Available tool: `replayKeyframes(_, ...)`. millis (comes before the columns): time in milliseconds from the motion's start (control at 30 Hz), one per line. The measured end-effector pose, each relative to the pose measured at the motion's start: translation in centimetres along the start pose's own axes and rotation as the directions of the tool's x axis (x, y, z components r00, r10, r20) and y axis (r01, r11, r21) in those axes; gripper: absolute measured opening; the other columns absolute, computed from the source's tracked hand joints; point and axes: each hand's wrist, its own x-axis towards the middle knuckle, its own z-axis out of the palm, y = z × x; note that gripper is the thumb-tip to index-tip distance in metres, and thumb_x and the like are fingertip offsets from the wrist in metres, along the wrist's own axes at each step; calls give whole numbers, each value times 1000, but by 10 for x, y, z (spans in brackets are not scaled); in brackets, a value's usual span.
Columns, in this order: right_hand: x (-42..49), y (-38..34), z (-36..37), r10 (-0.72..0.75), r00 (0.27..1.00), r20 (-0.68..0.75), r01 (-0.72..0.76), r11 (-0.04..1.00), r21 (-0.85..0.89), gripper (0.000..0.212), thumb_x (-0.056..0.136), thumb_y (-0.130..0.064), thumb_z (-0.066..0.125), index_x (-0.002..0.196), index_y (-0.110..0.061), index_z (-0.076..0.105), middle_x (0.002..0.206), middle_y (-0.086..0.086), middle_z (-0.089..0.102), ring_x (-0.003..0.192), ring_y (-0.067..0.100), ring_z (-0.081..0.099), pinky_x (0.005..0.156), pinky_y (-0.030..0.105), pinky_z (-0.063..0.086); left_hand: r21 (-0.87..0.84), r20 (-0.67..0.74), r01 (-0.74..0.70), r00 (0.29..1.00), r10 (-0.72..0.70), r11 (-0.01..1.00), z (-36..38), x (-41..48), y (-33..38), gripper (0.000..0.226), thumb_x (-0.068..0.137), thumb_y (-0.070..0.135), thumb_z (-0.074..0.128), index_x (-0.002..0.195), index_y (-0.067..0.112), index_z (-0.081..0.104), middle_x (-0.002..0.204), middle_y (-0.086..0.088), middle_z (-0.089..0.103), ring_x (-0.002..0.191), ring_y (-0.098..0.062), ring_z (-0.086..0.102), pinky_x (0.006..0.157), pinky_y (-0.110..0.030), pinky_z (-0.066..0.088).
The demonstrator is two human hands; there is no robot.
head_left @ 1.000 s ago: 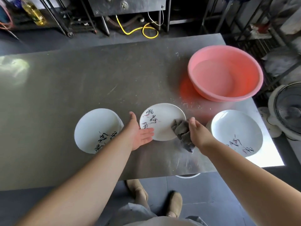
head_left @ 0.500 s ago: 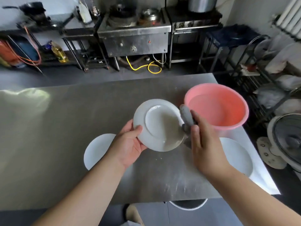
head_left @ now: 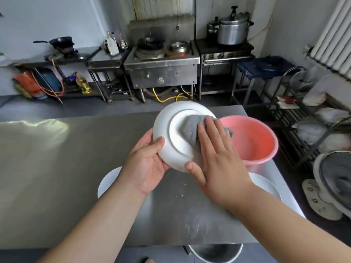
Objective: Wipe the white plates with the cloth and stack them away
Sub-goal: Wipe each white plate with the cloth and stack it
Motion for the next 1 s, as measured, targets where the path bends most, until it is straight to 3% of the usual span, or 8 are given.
replayKeyframes(200, -21, -4, 1, -267, 964, 5, 265, 958, 107, 92, 100, -72, 26, 166, -9, 14, 175, 14, 5, 162, 31, -1, 129, 55, 16, 41, -36, 30, 999, -29, 999, 18, -17, -24, 46, 98, -3, 45, 138, 11, 64, 139, -22, 66, 120, -32, 69, 89, -42, 62)
replayKeyframes(267, -5, 7, -13, -261, 965, 1, 260, 961, 90, 88, 100, -68, 31, 166, -12, 14, 174, 14, 3, 162, 31, -1, 129, 55, 15, 40, -7, 36, 999, -36, 999, 22, -22, -24, 46, 98, -2, 49, 140, 10, 62, 137, -21, 66, 114, -31, 71, 80, -39, 64)
replayKeyframes(500, -21, 3, -18, -102, 989, -110, 112, 989, 95, 96, 99, -72, 27, 161, 1, 27, 172, 21, 11, 161, 37, 2, 126, 59, 19, 90, -16, -63, 998, 65, 994, 32, -24, 6, 49, 99, 10, 48, 147, 9, 54, 140, -21, 65, 124, -36, 66, 94, -48, 61)
replayKeyframes(633, -18, -12, -28, -322, 937, -133, 343, 920, 187, 92, 100, -69, 29, 164, -4, 23, 173, 18, 9, 161, 36, 1, 127, 58, 18, 150, 13, -50, 999, 48, 987, 43, -32, -5, 50, 86, -5, 59, 133, 9, 67, 125, -21, 71, 104, -28, 74, 81, -38, 63)
replayKeyframes(733, 25, -8, -55, -392, 903, -178, 409, 910, 71, 79, 102, -62, 35, 164, -14, 27, 169, 17, 27, 158, 41, 18, 124, 58, 21, 271, 54, -72, 997, 60, 960, 51, -36, -9, 42, 82, -1, 57, 123, 3, 66, 107, -18, 71, 90, -24, 73, 76, -38, 61)
replayKeyframes(867, 53, 7, -70, -289, 901, -323, 336, 937, 99, 50, 106, -34, 56, 149, -7, 55, 152, 18, 53, 144, 38, 46, 120, 51, 34, 314, 64, -126, 992, 111, 941, 54, -38, 7, 41, 93, 11, 59, 133, 10, 65, 128, -21, 71, 112, -33, 71, 89, -53, 59)
replayKeyframes(933, 44, 9, -67, -158, 898, -411, 247, 954, 172, 45, 105, -23, 59, 145, -4, 58, 148, 19, 56, 141, 37, 50, 118, 51, 37, 308, 53, -120, 993, 108, 944, 55, -40, 12, 42, 94, 13, 58, 135, 11, 65, 130, -22, 70, 114, -35, 71, 89, -54, 59)
replayKeyframes(1000, 33, 0, -63, -185, 895, -406, 252, 961, 117, 44, 105, -24, 57, 146, -7, 59, 149, 18, 55, 142, 38, 47, 118, 54, 36, 322, 58, -113, 993, 100, 940, 57, -43, 7, 37, 94, 12, 59, 128, 15, 69, 125, -18, 73, 110, -31, 72, 86, -50, 61)
